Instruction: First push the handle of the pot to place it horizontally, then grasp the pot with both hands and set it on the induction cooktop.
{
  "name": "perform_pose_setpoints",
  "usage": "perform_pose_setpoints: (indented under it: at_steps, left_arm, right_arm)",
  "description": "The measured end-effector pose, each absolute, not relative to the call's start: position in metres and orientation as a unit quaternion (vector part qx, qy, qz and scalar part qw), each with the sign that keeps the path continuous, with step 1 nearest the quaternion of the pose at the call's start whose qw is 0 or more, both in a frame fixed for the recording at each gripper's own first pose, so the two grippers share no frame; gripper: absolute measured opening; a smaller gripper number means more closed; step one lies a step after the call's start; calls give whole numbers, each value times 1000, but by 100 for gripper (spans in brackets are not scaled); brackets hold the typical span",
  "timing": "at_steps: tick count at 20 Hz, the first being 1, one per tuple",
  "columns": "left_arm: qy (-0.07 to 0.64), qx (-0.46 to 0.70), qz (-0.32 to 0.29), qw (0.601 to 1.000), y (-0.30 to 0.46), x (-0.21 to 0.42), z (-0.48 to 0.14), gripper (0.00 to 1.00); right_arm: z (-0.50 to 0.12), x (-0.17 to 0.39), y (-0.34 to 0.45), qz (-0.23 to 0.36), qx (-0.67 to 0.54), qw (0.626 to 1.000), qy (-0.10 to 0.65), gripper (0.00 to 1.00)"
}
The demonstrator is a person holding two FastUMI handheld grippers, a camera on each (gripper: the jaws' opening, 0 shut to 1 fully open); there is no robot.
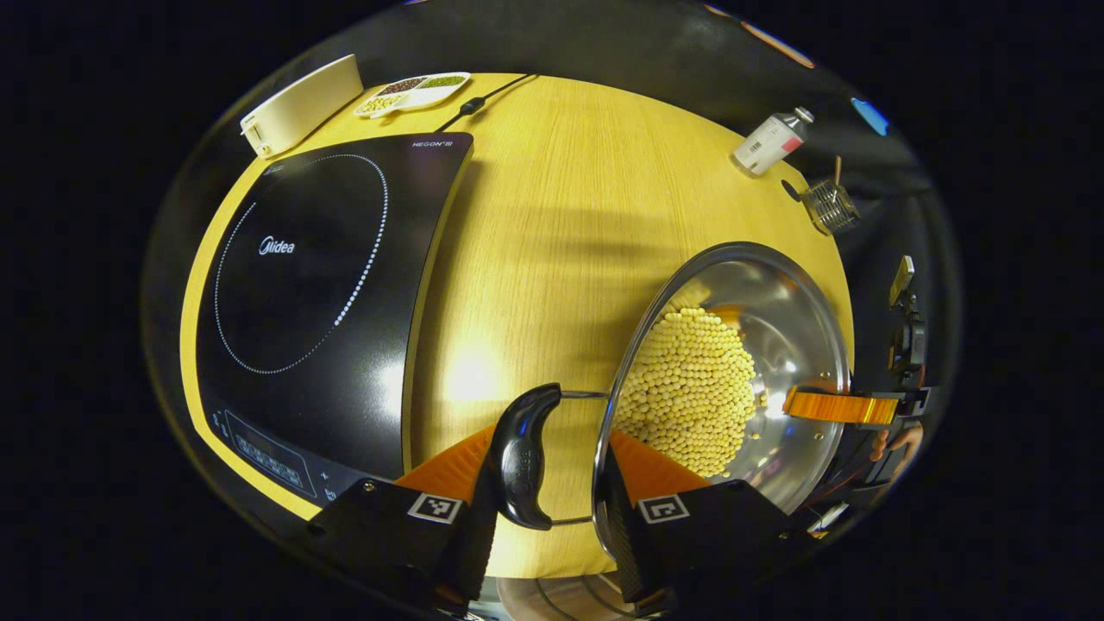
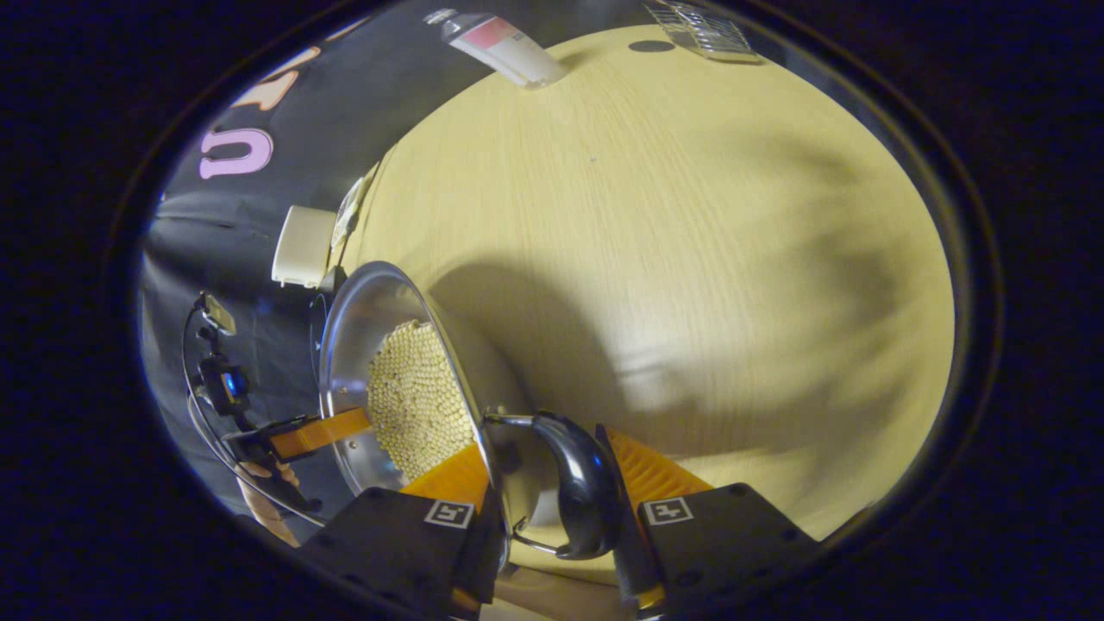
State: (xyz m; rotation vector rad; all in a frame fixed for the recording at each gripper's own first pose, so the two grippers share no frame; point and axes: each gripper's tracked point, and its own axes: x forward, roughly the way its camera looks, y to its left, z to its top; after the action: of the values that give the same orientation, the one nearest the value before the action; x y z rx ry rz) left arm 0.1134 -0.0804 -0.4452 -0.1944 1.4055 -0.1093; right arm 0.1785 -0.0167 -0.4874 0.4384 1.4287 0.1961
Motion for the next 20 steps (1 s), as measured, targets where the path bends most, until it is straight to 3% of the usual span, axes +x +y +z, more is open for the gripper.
perform_pose_setpoints:
  at_steps: [10,20]
  left_arm:
    - [637,-76,-61,765,-60,96,-401,60]
    - [627,-54,-107,770,18,118,-384,62]
  right_arm:
    - [-452,158,6,109,215,745,622,50]
    - [-435,144,84,63,229,767,596,50]
